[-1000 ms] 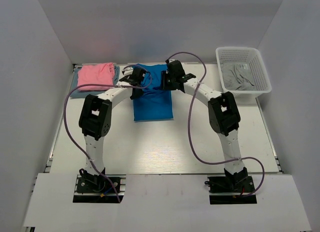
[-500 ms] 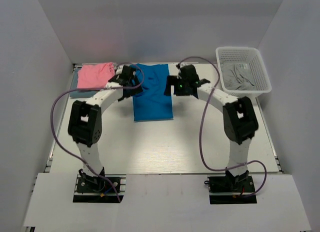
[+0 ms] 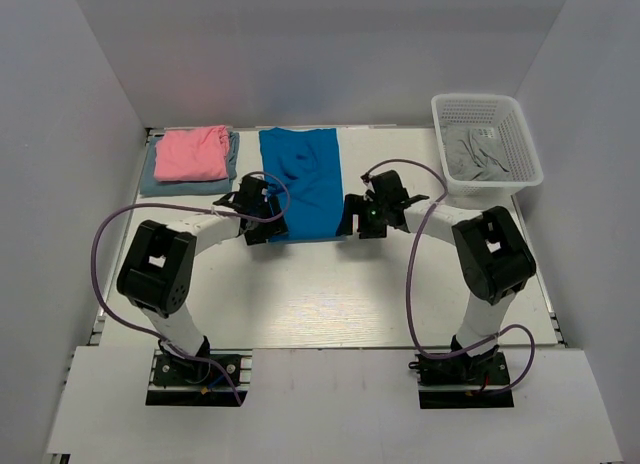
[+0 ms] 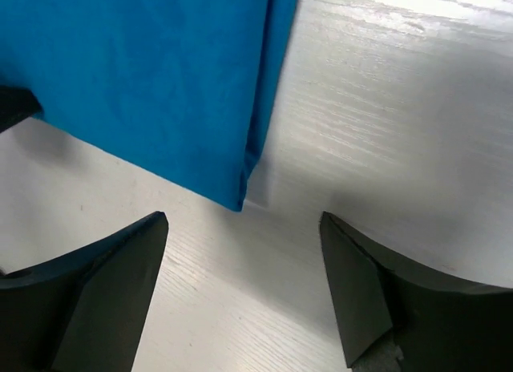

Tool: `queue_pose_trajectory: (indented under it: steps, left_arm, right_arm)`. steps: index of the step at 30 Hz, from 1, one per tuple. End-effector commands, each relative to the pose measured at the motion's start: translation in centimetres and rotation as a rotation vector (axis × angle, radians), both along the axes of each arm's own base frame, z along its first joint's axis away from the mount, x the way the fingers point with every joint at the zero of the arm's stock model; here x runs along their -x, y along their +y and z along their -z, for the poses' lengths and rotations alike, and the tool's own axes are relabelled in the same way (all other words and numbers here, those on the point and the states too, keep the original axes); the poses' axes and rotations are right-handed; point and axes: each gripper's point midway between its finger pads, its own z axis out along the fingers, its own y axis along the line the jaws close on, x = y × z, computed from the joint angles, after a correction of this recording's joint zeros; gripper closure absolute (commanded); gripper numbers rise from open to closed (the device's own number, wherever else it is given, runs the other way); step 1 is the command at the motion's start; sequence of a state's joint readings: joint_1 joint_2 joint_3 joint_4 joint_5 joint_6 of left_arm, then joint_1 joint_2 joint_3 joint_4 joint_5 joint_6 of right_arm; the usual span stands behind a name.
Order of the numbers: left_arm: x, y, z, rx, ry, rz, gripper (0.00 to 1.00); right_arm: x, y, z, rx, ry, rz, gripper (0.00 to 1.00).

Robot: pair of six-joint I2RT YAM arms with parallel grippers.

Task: Fold and stack the t-shirts
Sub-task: Grab one side of the 2/3 rectangular tshirt with both arms

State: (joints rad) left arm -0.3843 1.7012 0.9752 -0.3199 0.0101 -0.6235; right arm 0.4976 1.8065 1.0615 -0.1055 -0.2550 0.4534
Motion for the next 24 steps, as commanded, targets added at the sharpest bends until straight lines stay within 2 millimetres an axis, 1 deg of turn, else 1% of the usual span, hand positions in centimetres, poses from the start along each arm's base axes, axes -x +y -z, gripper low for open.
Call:
queue_pose_trajectory:
  steps: [1, 2, 3, 5, 7, 9, 10, 11, 12, 13, 14, 15, 17, 18, 19, 20, 21, 22, 23, 24]
  left_arm:
    - [0.0, -0.4, 1.3, 0.004, 0.03, 0.018, 0.26]
    - [0.5, -0.1, 2.1, -0.005, 0.051, 0.018, 0.36]
    - [0.5, -0.2, 2.1, 0.001, 0.054, 0.007, 0.42]
    - [0.8, 0.3, 2.8, -0.007, 0.074, -0.002, 0.5]
    - [0.6, 0.2, 2.7, -0.003, 0.065, -0.002, 0.51]
    - [0.7, 0.0, 2.7, 0.006, 0.069, 0.004, 0.54]
    - [1.3, 0.0, 3.3, 0.008, 0.093, 0.01, 0.54]
    - [1.0, -0.1, 3.2, 0.013, 0.08, 0.01, 0.56]
    - [1.1, -0.1, 3.6, 0.013, 0.093, 0.002, 0.6]
    - [0.7, -0.2, 3.3, 0.017, 0.084, 0.002, 0.62]
    - [1.2, 0.0, 3.8, 0.008, 0.108, 0.002, 0.65]
    - [1.0, 0.1, 3.9, -0.002, 0.111, -0.003, 0.74]
    - [0.7, -0.1, 3.6, 0.001, 0.102, -0.003, 0.79]
    - [0.8, 0.0, 3.9, -0.002, 0.111, -0.003, 0.86]
    - [0.8, 0.0, 3.9, -0.002, 0.111, -0.003, 0.9]
    - [0.8, 0.0, 3.9, -0.002, 0.111, -0.003, 0.94]
    - [0.4, -0.2, 3.6, 0.002, 0.101, -0.003, 1.0]
    - [0.6, -0.1, 3.7, -0.001, 0.109, -0.003, 1.0]
    - [0.4, 0.0, 3.4, -0.005, 0.098, -0.007, 1.0]
    - [0.7, -0.1, 3.5, -0.018, 0.103, -0.004, 1.0]
  right_arm:
    - [-0.8, 1.3, -0.3, -0.06, 0.002, -0.014, 0.18]
    - [-1.0, 1.5, -0.1, -0.065, 0.002, -0.011, 0.2]
    - [-0.6, 1.7, 0.3, -0.075, 0.023, -0.021, 0.27]
    - [-0.6, 1.7, 0.5, -0.074, 0.026, -0.016, 0.34]
    - [-0.6, 1.6, 0.5, -0.076, 0.022, -0.019, 0.49]
    - [-0.9, 1.8, 0.4, -0.077, 0.01, -0.018, 0.57]
    - [-1.1, 1.8, 0.7, -0.076, 0.014, -0.017, 0.62]
    - [-1.4, 1.9, 0.6, -0.078, 0.007, -0.017, 0.66]
    - [-1.6, 2.0, 0.6, -0.078, 0.002, -0.017, 0.68]
    - [-1.5, 2.1, 1.2, -0.069, 0.007, -0.029, 0.72]
    - [-2.0, 2.2, 0.8, -0.074, -0.002, -0.031, 0.75]
    - [-1.9, 2.3, 1.0, -0.069, -0.002, -0.042, 0.76]
    - [-2.2, 2.4, 0.8, -0.071, -0.025, -0.055, 0.76]
    - [-2.3, 2.4, 0.8, -0.071, -0.028, -0.059, 0.76]
    - [-2.4, 2.3, 1.0, -0.059, -0.04, -0.077, 0.76]
    - [-2.3, 2.4, 1.1, -0.062, -0.038, -0.089, 0.83]
    - [-3.1, 2.9, 0.5, -0.08, -0.08, -0.101, 0.88]
    - [-3.0, 3.2, 0.6, -0.084, -0.079, -0.117, 0.96]
    - [-3.1, 3.1, 0.5, -0.077, -0.102, -0.144, 1.0]
    - [-3.0, 3.1, 0.1, -0.079, -0.115, -0.152, 1.0]
